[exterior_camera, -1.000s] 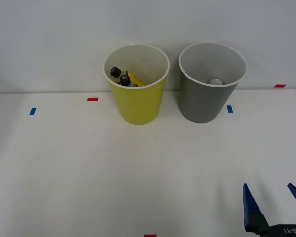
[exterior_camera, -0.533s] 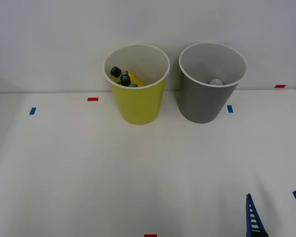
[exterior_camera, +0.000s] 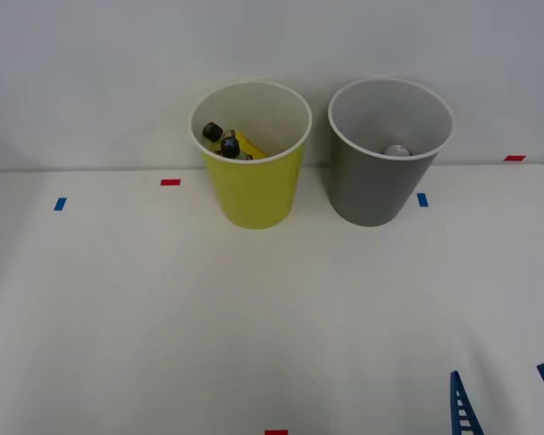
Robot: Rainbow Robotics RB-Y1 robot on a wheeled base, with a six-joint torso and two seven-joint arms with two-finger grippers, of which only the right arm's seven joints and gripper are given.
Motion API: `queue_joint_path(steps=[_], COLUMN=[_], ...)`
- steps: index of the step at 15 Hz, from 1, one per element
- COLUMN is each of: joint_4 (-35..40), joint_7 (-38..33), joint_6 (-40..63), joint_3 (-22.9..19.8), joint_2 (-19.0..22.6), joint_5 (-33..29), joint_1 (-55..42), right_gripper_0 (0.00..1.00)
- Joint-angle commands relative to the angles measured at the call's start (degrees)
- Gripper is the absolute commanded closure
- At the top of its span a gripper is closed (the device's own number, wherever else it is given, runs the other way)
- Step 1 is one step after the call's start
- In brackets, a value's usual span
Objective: Put cans in the gray bin, plastic bottles in the light green bin
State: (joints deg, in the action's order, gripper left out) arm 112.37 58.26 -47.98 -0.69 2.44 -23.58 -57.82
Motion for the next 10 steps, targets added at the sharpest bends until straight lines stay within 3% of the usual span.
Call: queue_joint_path(steps=[1,5,7,10], joint_4=[-0.05,-1.46,-9.45,-12.71], joint_7=[-0.34,-0.87,-0.96,0.27], joint_6=[0.0,-0.62,-9.32,-13.98], joint_3=[0.07,-1.25,-2.04,-4.41], joint_2=[0.02,-0.07,-0.25,-0.42], joint_5=[0.29,3.36,8.46,6.26], joint_1=[-0.1,0.25,2.71,5.08], right_gripper_0=[0.0,0.0,0.0,0.0])
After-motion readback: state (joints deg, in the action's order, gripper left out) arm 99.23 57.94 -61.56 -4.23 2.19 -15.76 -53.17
